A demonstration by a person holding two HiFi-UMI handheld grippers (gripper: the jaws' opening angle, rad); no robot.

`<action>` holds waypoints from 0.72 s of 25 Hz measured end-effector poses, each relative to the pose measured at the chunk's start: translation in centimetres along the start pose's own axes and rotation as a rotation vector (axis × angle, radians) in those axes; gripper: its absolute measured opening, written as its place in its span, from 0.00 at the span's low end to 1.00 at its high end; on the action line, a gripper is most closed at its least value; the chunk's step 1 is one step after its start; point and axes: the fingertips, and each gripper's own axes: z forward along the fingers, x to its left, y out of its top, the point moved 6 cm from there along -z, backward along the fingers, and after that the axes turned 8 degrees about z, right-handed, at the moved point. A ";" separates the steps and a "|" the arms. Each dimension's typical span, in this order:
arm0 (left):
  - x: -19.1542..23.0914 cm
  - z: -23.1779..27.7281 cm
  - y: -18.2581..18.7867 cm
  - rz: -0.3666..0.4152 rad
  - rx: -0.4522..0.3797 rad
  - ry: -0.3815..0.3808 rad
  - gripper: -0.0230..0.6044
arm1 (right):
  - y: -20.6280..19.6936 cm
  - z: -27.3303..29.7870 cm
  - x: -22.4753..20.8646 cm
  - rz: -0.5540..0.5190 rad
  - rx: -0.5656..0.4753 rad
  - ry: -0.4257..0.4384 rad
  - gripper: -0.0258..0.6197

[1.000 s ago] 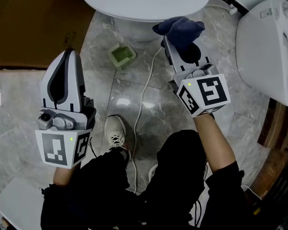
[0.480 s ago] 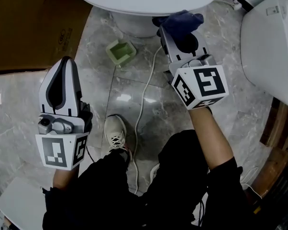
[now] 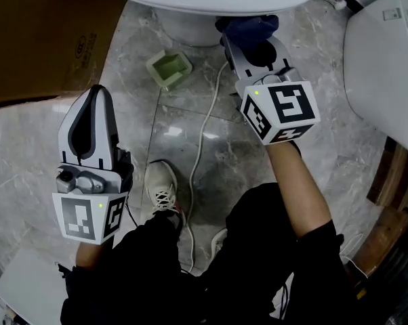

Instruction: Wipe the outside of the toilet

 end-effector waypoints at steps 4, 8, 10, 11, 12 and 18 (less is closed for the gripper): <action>0.2 -0.2 -0.4 -0.009 0.003 -0.002 0.03 | -1.6 0.9 -0.3 -0.007 0.010 -0.001 0.14; 0.6 -0.3 -0.6 -0.008 -0.001 -0.002 0.03 | -3.1 1.9 -0.5 -0.014 0.027 0.003 0.14; 0.7 -0.2 -0.7 -0.010 -0.002 -0.003 0.03 | -3.7 2.3 -0.6 -0.026 0.032 -0.007 0.14; 0.7 -0.1 -0.8 -0.011 -0.002 -0.004 0.03 | -4.1 2.5 -0.6 -0.035 0.036 -0.016 0.14; 0.7 -0.1 -0.8 -0.011 -0.001 -0.005 0.03 | -4.5 2.7 -0.7 -0.042 0.042 -0.023 0.14; 0.9 0.2 -1.1 -0.017 0.001 -0.014 0.03 | -6.8 3.9 -0.9 -0.056 0.088 -0.014 0.14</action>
